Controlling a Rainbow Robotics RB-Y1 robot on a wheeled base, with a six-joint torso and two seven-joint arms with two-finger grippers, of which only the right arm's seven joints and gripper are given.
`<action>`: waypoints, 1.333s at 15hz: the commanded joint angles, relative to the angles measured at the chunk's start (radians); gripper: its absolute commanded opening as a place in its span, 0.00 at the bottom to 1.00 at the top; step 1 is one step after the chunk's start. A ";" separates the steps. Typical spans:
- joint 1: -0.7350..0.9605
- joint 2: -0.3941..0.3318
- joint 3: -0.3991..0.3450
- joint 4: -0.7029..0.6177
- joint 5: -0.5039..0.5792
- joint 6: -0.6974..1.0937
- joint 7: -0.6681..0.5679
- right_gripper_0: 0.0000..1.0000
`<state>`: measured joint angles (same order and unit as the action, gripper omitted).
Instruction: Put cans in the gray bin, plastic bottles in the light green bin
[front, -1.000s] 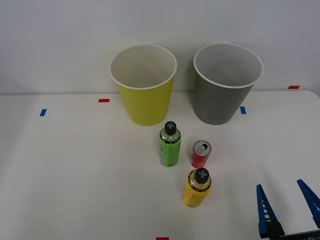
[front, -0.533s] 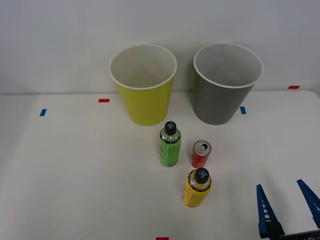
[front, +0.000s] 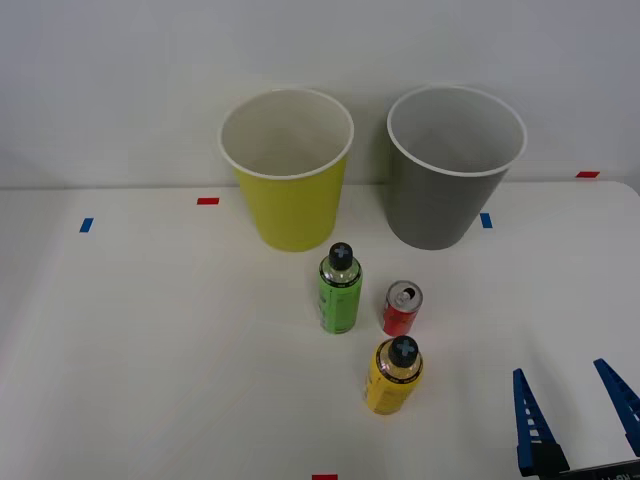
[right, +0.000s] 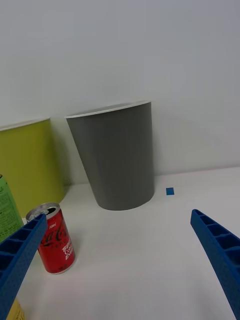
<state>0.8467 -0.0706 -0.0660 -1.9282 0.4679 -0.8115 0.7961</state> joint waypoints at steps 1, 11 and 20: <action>0.000 0.000 0.000 0.000 0.000 0.000 0.000 1.00; 0.000 0.000 0.000 0.000 0.000 0.000 0.000 1.00; 0.000 0.000 0.000 0.000 0.000 0.000 0.000 1.00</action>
<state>0.8467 -0.0706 -0.0660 -1.9282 0.4679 -0.8115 0.7961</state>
